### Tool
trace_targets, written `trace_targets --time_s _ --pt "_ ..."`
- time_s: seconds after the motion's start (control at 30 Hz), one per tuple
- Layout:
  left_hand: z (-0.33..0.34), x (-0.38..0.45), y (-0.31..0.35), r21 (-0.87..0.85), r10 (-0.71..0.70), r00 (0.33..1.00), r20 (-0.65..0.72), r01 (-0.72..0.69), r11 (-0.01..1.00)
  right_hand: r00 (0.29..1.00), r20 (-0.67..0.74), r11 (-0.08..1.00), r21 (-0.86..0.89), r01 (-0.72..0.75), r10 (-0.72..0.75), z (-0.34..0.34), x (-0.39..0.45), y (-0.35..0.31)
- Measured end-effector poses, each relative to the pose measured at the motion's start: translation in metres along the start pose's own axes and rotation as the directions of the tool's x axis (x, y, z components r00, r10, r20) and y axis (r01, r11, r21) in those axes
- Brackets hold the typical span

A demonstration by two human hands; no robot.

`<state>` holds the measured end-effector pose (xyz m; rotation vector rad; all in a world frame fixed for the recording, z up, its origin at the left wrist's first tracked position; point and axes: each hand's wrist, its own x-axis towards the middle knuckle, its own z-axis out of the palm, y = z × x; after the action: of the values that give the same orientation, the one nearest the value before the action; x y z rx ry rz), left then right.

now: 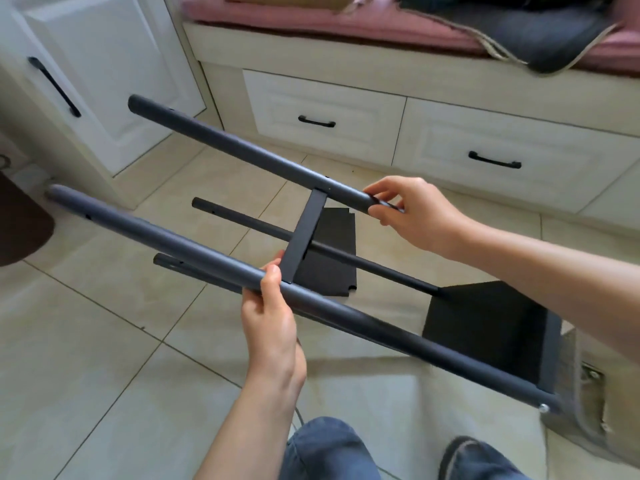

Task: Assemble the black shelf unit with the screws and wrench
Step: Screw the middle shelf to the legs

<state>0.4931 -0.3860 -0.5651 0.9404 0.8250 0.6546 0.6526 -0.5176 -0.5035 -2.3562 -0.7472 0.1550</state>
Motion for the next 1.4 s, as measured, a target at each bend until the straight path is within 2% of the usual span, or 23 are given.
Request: trace_targets --time_s 0.17,0.27,0.47,0.57,0.7,0.8,0.9,1.1,1.23,1.4 --pt "0.021 0.0 0.02 0.036 0.128 0.98 0.154 -0.135 0.99 1.0 0.027 1.0 0.0 0.001 -0.001 -0.032 -0.005 -0.008" --pt "0.033 -0.002 0.032 0.048 0.192 0.947 0.259 -0.211 0.976 0.998 0.018 0.997 0.043 -0.058 0.057 -0.047 -0.013 -0.005" --pt "0.043 -0.013 0.043 0.193 0.215 0.83 0.514 -0.356 0.914 0.985 -0.066 0.937 0.326 -0.127 0.157 -0.057 -0.058 0.021" --pt "0.051 -0.025 0.043 0.248 0.197 0.786 0.587 -0.406 0.88 0.978 -0.099 0.911 0.39 -0.132 0.184 -0.062 -0.082 0.037" --pt "0.064 -0.051 0.039 0.268 0.176 0.752 0.635 -0.429 0.863 0.969 -0.097 0.887 0.43 -0.166 0.228 -0.073 -0.111 0.054" --pt "0.063 -0.067 0.03 0.241 0.182 0.772 0.609 -0.399 0.885 0.969 -0.023 0.891 0.398 -0.216 0.245 -0.083 -0.125 0.06" --pt "0.055 -0.086 0.018 0.28 0.123 0.799 0.589 -0.344 0.896 0.965 0.044 0.89 0.377 -0.255 0.258 -0.091 -0.14 0.062" --pt "0.045 -0.109 -0.004 0.335 0.112 0.728 0.677 -0.44 0.833 0.945 0.144 0.853 0.409 -0.326 0.292 -0.096 -0.175 0.071" --pt "0.051 -0.109 -0.014 0.349 0.088 0.682 0.726 -0.476 0.807 0.933 0.068 0.794 0.506 -0.337 0.353 -0.09 -0.196 0.082" --pt "0.055 -0.089 -0.021 0.368 0.085 0.654 0.752 -0.523 0.769 0.931 -0.012 0.777 0.555 -0.297 0.364 -0.068 -0.207 0.091"
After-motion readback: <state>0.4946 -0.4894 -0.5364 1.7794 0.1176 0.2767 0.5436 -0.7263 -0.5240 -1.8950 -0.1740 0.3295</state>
